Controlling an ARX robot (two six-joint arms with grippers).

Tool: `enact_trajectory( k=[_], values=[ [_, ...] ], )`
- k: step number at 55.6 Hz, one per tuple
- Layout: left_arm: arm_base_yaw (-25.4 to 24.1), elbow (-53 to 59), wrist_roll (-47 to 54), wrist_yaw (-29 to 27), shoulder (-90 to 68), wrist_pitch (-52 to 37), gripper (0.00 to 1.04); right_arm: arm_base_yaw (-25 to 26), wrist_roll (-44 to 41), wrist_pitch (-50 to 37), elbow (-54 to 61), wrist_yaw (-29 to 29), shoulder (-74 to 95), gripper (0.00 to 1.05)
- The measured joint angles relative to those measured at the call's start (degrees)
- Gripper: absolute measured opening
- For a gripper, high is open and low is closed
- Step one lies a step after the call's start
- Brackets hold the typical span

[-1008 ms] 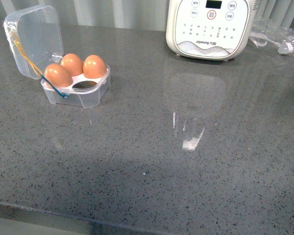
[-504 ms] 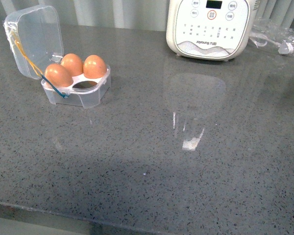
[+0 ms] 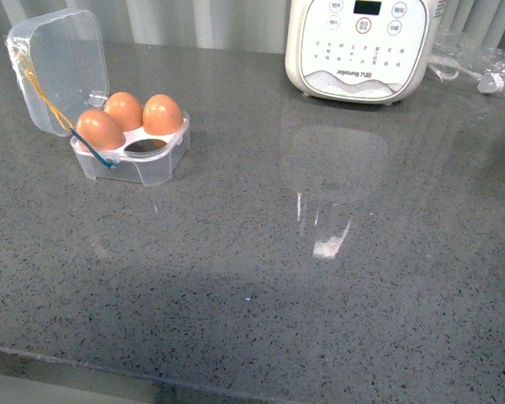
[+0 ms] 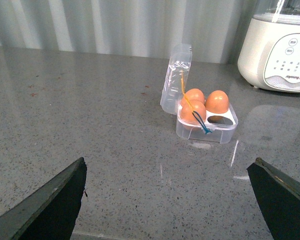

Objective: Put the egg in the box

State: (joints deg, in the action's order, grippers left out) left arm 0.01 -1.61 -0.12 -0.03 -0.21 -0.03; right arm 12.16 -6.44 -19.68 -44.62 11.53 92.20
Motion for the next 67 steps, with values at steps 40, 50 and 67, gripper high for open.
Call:
enact_trajectory(
  k=[40, 50, 67],
  values=[
    [0.0, 0.0, 0.0, 0.0, 0.0, 0.0, 0.98, -4.7, -1.6, 1.0, 1.8, -1.0, -9.5, 0.43],
    [0.0, 0.0, 0.0, 0.0, 0.0, 0.0, 0.98, -14.2, -0.7, 0.9, -2.2, 6.8, -11.0, 0.43],
    [0.0, 0.0, 0.0, 0.0, 0.0, 0.0, 0.98, -28.5, -0.7, -2.2, -6.3, 15.6, -4.3, 0.43]
  ],
)
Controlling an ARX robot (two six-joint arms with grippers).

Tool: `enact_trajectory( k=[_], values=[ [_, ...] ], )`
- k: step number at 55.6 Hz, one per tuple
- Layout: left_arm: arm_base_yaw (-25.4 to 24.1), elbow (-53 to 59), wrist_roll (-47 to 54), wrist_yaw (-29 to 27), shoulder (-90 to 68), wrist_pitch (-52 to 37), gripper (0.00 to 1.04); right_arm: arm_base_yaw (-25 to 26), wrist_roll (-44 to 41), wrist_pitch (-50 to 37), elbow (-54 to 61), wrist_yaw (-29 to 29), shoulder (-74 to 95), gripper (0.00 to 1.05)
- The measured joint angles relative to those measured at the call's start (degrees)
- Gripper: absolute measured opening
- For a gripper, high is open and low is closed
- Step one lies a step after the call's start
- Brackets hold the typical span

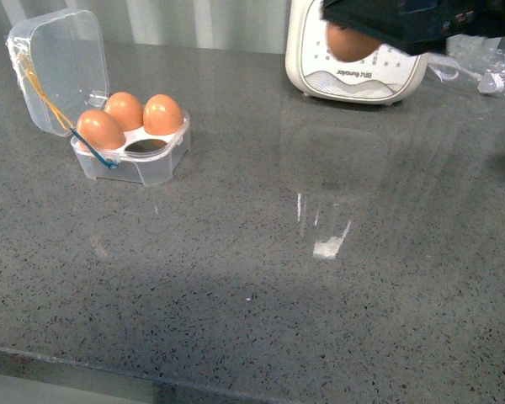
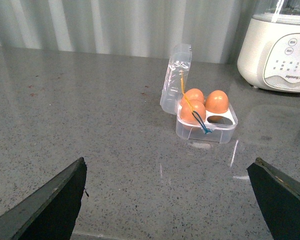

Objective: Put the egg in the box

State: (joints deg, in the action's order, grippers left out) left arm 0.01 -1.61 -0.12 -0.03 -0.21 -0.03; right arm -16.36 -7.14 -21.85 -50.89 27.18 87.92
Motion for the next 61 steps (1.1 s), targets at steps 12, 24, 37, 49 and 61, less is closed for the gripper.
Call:
enact_trajectory(
  k=[12, 24, 37, 49, 61],
  values=[
    [0.0, 0.0, 0.0, 0.0, 0.0, 0.0, 0.98, -5.3, -0.4, 0.3, -5.1, -0.3, 6.1, 0.43],
    [0.0, 0.0, 0.0, 0.0, 0.0, 0.0, 0.98, -7.7, 0.1, 1.2, -11.8, -2.4, 12.2, 0.43],
    [0.0, 0.0, 0.0, 0.0, 0.0, 0.0, 0.98, -11.8, 2.0, 1.2, -17.6, -4.0, 18.2, 0.43],
    [0.0, 0.0, 0.0, 0.0, 0.0, 0.0, 0.98, -15.9, 2.4, 2.3, -20.2, -4.2, 20.9, 0.43],
    [0.0, 0.0, 0.0, 0.0, 0.0, 0.0, 0.98, -17.4, 1.8, 3.5, -21.0, -4.7, 22.4, 0.43]
  ],
)
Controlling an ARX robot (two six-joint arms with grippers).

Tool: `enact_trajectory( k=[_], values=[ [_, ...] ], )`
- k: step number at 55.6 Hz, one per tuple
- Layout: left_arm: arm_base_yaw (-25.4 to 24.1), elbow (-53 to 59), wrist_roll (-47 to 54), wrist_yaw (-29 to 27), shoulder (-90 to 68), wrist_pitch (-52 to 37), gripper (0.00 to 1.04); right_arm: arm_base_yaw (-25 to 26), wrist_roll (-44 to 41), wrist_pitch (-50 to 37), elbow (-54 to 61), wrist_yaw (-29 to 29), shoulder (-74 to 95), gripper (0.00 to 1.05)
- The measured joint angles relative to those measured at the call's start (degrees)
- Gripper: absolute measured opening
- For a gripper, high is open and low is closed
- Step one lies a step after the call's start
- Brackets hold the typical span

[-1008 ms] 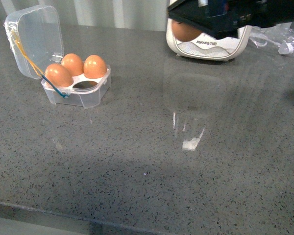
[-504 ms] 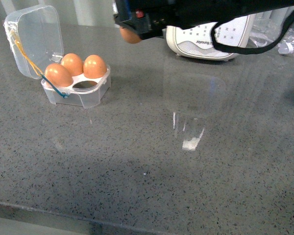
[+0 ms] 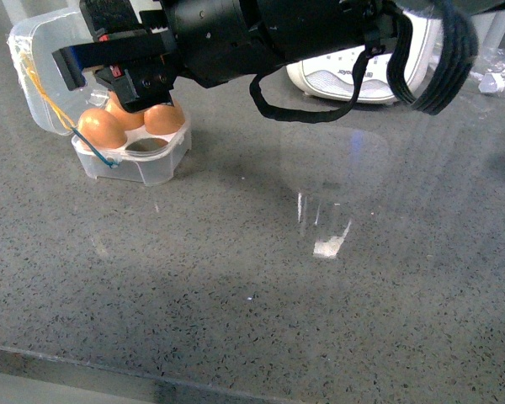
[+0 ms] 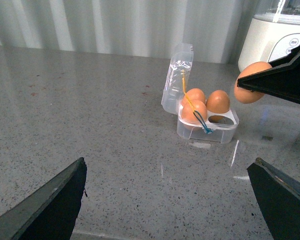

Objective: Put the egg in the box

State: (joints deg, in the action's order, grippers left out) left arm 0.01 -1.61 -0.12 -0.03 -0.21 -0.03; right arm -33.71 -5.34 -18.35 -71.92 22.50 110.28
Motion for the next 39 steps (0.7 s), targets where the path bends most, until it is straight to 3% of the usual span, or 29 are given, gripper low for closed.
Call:
enact_trajectory(
  k=[39],
  values=[
    [0.0, 0.0, 0.0, 0.0, 0.0, 0.0, 0.98, 0.0, 0.6, 2.9, -6.4, -2.0, 6.8, 0.43]
  ],
)
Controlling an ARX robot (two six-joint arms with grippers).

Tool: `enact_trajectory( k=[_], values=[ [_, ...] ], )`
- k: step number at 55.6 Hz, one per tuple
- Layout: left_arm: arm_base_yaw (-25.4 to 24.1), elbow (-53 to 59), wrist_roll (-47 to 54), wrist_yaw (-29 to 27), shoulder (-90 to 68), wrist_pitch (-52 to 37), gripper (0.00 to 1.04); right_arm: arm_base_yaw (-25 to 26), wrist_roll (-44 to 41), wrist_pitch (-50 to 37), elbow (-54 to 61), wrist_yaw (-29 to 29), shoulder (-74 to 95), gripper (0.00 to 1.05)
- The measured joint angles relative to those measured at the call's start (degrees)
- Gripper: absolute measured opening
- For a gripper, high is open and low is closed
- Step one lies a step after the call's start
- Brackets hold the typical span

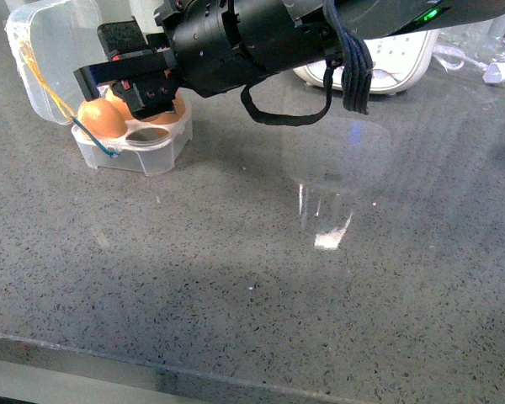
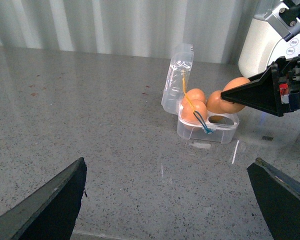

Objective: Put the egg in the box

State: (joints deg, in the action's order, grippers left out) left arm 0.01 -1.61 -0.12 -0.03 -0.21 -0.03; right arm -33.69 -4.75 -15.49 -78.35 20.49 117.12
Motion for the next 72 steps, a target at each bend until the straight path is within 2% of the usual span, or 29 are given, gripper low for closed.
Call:
enact_trajectory(
  k=[17, 19, 37, 51, 59, 64, 72],
  values=[
    [0.0, 0.0, 0.0, 0.0, 0.0, 0.0, 0.98, 0.3, 0.0, 0.1, -0.6, 0.2, 0.6, 0.44],
    [0.0, 0.0, 0.0, 0.0, 0.0, 0.0, 0.98, 0.3, 0.0, 0.1, -0.6, 0.2, 0.7, 0.52],
    [0.0, 0.0, 0.0, 0.0, 0.0, 0.0, 0.98, 0.3, 0.4, -0.4, -0.8, 0.2, 0.9, 0.99],
    [0.0, 0.0, 0.0, 0.0, 0.0, 0.0, 0.98, 1.3, 1.7, -3.4, 1.9, -0.1, -2.0, 0.97],
    [0.0, 0.0, 0.0, 0.0, 0.0, 0.0, 0.98, 3.8, 3.8, -6.2, 6.3, -2.6, -7.3, 0.97],
    [0.0, 0.0, 0.0, 0.0, 0.0, 0.0, 0.98, 7.0, 5.6, -8.2, 10.6, -6.3, -11.8, 0.97],
    [0.0, 0.0, 0.0, 0.0, 0.0, 0.0, 0.98, 14.2, 7.1, -12.4, 21.4, -15.9, -19.5, 0.97]
  ],
)
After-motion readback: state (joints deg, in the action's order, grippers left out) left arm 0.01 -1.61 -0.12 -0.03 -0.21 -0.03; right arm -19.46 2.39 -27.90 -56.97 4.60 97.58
